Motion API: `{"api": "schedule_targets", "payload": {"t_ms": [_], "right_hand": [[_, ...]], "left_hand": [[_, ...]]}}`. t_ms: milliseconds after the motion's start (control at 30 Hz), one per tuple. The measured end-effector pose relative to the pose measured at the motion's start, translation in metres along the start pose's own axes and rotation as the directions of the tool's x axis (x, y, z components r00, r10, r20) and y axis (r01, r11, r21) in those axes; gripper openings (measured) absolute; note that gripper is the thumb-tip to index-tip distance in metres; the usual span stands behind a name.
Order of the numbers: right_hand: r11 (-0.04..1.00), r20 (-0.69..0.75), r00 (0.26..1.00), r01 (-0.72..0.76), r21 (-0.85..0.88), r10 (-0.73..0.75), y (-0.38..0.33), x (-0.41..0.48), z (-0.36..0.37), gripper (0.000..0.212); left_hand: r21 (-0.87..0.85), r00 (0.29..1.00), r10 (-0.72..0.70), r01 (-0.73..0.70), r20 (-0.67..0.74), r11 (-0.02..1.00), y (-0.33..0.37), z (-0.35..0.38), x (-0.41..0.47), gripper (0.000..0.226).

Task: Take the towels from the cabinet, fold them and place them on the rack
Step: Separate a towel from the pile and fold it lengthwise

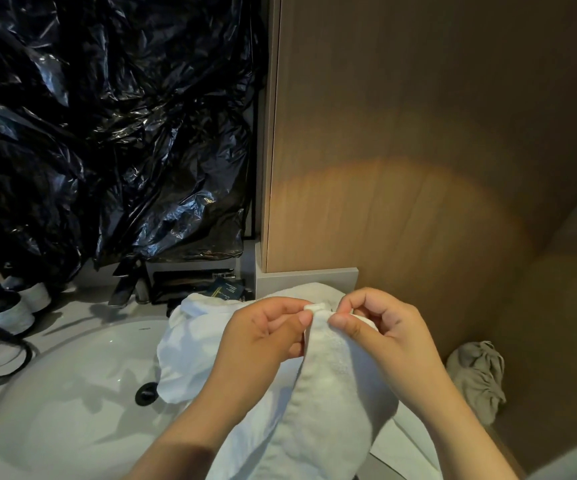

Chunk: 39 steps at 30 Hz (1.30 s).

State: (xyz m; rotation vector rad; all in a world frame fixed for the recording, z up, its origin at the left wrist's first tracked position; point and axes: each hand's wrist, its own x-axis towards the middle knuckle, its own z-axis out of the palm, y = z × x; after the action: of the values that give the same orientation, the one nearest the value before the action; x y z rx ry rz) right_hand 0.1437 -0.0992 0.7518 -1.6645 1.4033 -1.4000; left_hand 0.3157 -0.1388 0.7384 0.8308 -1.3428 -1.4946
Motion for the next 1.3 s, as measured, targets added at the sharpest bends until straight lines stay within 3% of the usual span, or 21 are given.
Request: {"api": "schedule_targets", "payload": {"t_ms": [500, 800, 1033, 1300], "right_hand": [[0.996, -0.008, 1.0, 0.002, -0.086, -0.002, 0.004, 0.0, 0.005, 0.014], [0.997, 0.069, 0.996, -0.052, -0.056, 0.056, 0.008, 0.007, 0.005, 0.018], [0.997, 0.178, 0.981, -0.075, -0.024, 0.078, 0.017, 0.011, -0.006, 0.044], [0.949, 0.221, 0.975, 0.066, -0.31, 0.004, 0.017, 0.022, -0.018, 0.036]], "left_hand": [[0.151, 0.99, 0.081, -0.099, 0.117, 0.984, 0.01, -0.005, -0.01, 0.02], [0.314, 0.975, 0.22, -0.197, -0.038, 0.929, 0.011, -0.011, -0.008, 0.019], [0.488, 0.936, 0.331, -0.235, -0.119, 0.841, 0.036, -0.039, 0.027, 0.024], [0.636, 0.918, 0.367, -0.195, -0.149, 0.747, 0.049, -0.073, 0.067, 0.026]]}}
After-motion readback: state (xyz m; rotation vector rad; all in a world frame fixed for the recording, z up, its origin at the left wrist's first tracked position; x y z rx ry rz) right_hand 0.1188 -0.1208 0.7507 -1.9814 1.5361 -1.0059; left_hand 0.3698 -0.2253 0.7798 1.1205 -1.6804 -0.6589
